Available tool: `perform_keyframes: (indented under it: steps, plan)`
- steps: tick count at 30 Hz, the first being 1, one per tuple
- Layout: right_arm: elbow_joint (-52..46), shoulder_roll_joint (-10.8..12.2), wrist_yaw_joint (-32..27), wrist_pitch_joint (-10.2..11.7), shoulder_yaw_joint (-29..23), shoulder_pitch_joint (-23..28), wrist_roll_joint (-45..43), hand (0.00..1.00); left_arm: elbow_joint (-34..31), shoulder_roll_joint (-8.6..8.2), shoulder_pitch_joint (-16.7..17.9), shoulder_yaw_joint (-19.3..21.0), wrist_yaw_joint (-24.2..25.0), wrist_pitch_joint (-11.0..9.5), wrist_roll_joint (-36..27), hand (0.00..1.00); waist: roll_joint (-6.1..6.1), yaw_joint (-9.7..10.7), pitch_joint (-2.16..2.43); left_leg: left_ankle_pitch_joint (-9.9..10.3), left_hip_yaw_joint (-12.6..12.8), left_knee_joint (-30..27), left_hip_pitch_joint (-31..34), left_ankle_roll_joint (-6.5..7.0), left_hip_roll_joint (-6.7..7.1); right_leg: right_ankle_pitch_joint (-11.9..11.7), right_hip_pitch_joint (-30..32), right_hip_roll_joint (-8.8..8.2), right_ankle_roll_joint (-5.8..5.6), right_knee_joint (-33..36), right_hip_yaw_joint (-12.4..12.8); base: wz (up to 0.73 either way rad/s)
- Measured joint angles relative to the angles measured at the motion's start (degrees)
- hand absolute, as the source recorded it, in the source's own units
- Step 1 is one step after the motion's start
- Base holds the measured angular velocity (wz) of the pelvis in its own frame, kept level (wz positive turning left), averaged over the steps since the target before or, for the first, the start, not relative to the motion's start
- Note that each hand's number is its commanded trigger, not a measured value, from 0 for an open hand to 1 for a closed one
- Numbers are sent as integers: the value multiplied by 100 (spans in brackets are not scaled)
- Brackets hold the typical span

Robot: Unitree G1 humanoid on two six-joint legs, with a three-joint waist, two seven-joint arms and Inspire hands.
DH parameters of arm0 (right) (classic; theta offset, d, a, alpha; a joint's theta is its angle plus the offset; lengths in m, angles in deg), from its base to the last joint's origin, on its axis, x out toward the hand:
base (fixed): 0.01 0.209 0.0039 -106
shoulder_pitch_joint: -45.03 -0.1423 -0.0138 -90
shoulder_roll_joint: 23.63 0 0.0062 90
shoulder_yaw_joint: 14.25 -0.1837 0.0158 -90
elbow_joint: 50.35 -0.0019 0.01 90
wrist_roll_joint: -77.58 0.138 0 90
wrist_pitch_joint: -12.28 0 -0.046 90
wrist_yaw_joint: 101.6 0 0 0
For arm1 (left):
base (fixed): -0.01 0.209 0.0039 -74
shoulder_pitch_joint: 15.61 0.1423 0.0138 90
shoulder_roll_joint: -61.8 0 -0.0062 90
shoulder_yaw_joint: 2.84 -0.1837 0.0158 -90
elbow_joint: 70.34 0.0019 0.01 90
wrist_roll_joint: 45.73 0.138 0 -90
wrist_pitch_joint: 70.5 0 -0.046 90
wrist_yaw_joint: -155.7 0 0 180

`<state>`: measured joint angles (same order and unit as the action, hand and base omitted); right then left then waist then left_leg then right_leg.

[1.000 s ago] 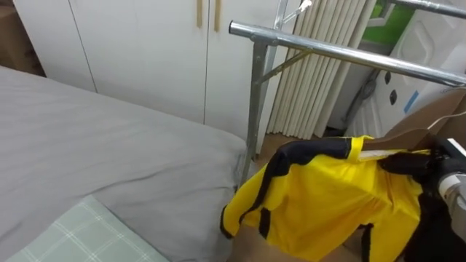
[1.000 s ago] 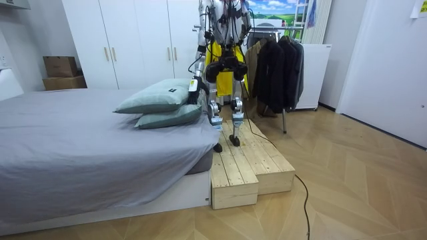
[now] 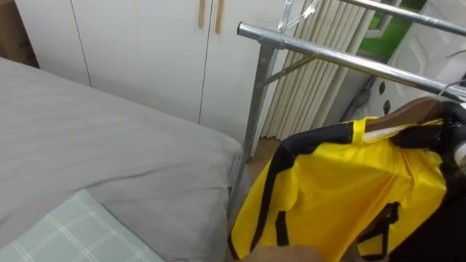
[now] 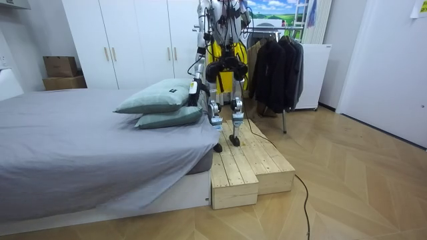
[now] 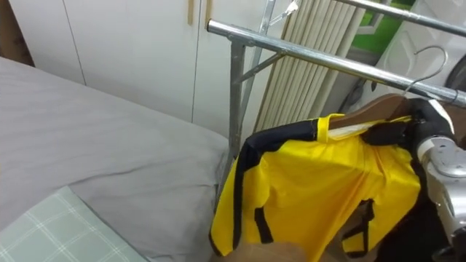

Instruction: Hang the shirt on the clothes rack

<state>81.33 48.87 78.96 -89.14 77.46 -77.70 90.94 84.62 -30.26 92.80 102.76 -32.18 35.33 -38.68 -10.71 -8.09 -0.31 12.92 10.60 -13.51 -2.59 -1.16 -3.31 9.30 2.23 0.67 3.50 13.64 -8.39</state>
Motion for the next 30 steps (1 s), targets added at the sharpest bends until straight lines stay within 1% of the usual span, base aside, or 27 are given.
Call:
perform_keyframes:
  steps: [6, 10, 11, 14, 21, 23, 26, 30]
  plan:
    - [124, -14, 36, 2, 173, -33, -11, 100, -27, 13, 0, -2, 0, 0, -1, 0, -12, -7, 1, 0, -20, -1, 11, 0, 1, 0, 0, 2, 0, -7, -7, 1]
    - [445, -15, 125, 17, 211, -46, 122, 100, -48, 90, -1, -16, 9, -1, -11, 0, -109, -22, -2, 0, -43, -4, 55, 0, 0, 0, 37, 6, 1, -6, 1, 2]
    - [513, -15, 174, 12, 205, -46, 284, 100, -62, 87, 2, -17, 3, -1, -10, 0, -132, -10, 5, 0, -44, -15, 102, 0, 0, 0, 78, 3, 1, 1, 2, 0]
    - [780, -20, 285, 5, 204, -50, 1046, 100, -72, 86, -12, -15, -2, 1, 34, 0, -142, -7, 4, 0, -76, -23, 126, 0, 7, -2, 76, -8, 4, -11, -34, 4]
    - [1247, -23, 901, 5, 203, -110, 2463, 100, -75, 97, -102, 3, -31, 11, 17, 0, -128, 11, -5, -1, -195, -22, 210, -1, -3, -17, 60, 0, 10, -123, -160, 8]
    - [1273, -65, 1042, 11, 199, -114, 2586, 100, -75, 97, -109, 3, -42, 14, 24, 0, -128, 22, -5, -1, -228, -22, 228, -1, -2, -17, 52, 0, 10, -153, -194, 10]
    - [1633, -195, 1353, 16, 199, -220, 2616, 100, -85, 96, -119, -6, -64, 13, 24, 0, -126, 43, -7, -1, -310, -29, 225, -1, 9, -22, -18, -14, 7, -207, -290, 15]
    - [2055, -293, 1732, 3, 158, -377, 2473, 100, -85, 94, -127, 20, -48, 30, 45, 0, -146, 50, -9, -1, -307, -28, 220, -1, 17, -22, -9, -16, 7, -196, -276, 0]
